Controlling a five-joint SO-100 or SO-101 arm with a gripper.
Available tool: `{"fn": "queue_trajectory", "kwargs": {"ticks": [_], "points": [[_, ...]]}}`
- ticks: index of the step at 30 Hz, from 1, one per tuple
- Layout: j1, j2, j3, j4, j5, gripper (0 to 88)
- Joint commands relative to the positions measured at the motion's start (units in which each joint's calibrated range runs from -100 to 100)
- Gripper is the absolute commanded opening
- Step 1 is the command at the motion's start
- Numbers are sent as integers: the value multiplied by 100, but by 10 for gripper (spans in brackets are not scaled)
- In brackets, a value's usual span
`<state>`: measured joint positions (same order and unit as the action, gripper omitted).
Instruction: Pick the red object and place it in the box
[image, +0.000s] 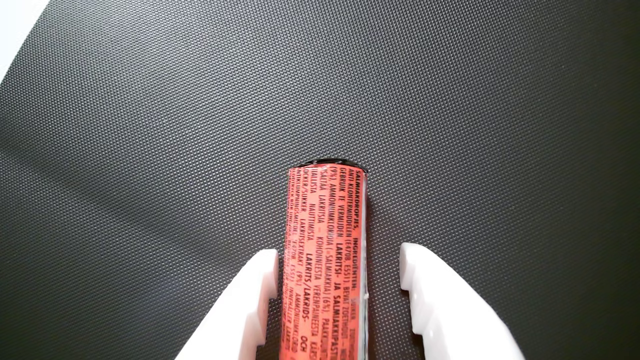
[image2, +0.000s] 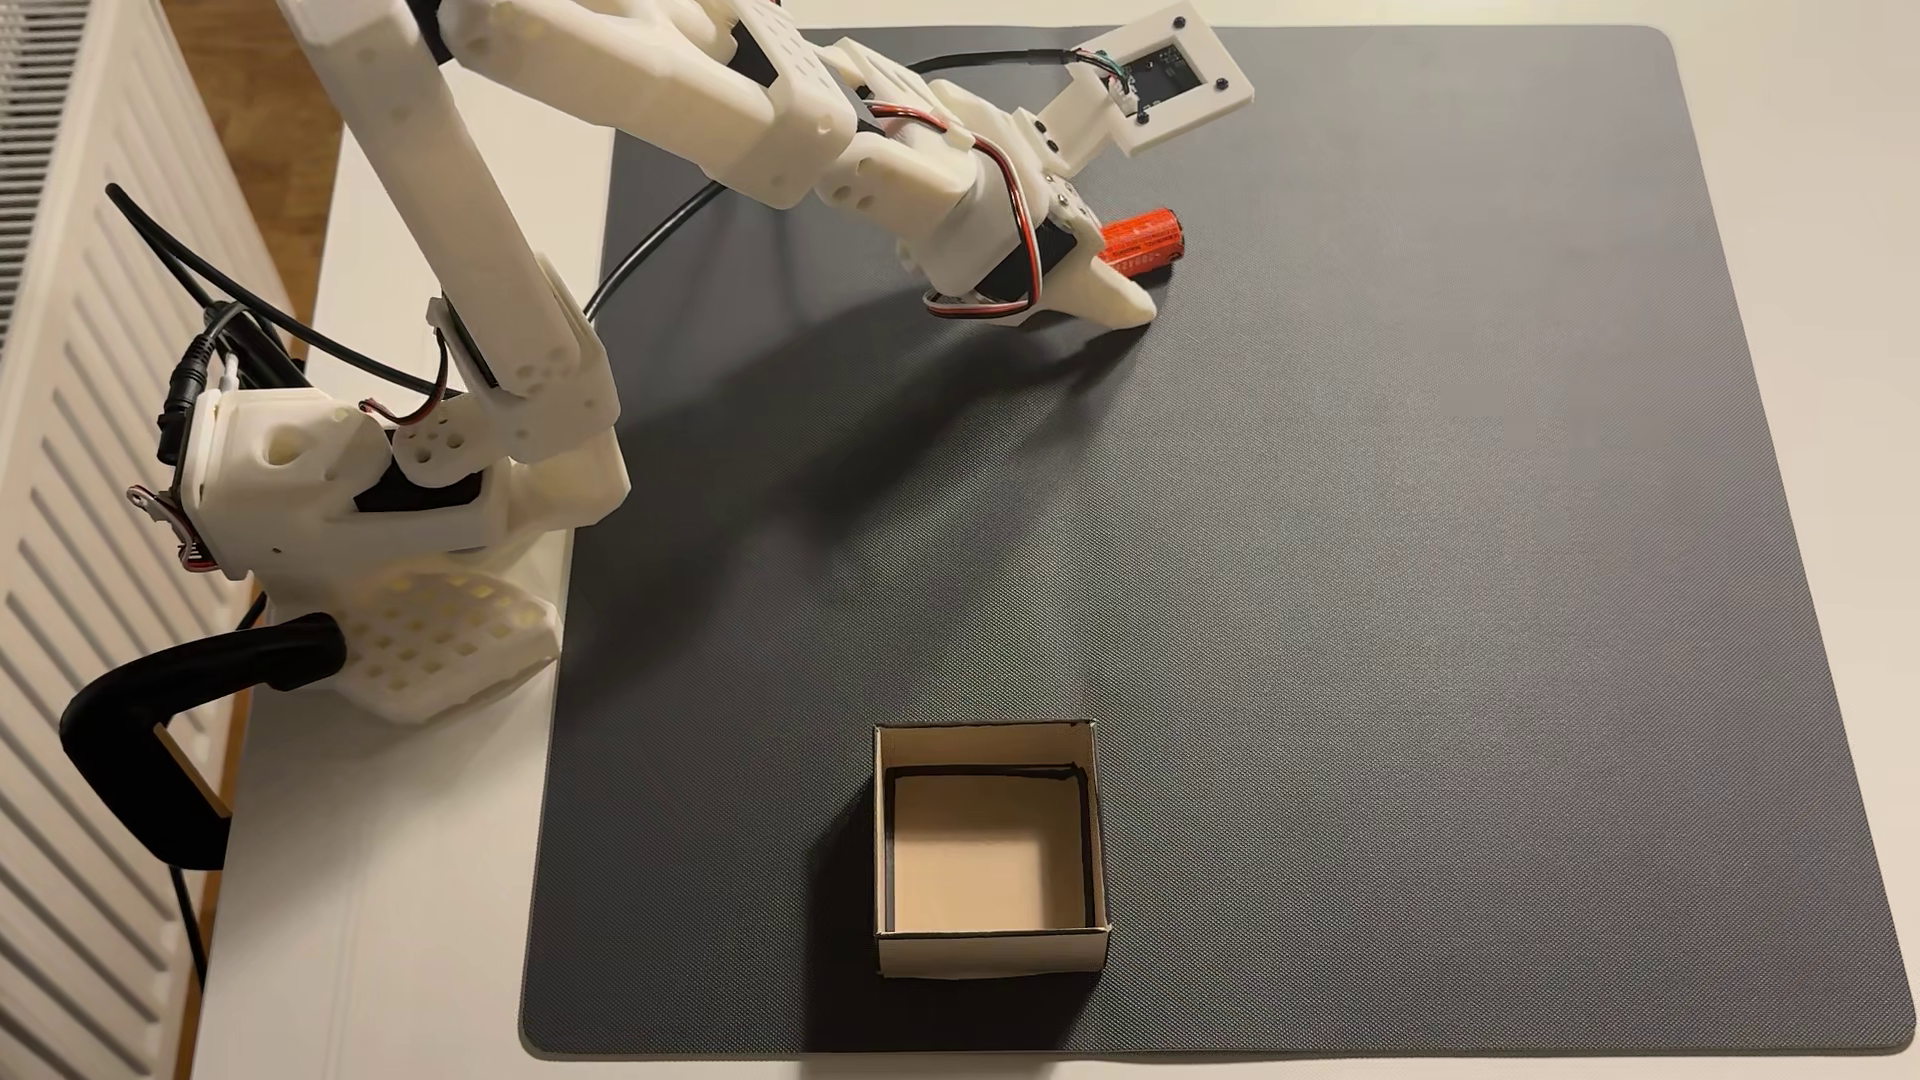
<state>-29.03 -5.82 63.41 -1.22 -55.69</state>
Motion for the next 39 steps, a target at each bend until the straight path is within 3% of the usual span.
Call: {"fn": "queue_trajectory", "kwargs": {"ticks": [1,21,27,36,39], "points": [[45,46,-151,-44,-16,193],[0,761,-151,-630,-16,183],[45,735,-87,-551,-16,8],[37,574,-124,-525,31,8],[37,-132,-151,52,36,8]]}}
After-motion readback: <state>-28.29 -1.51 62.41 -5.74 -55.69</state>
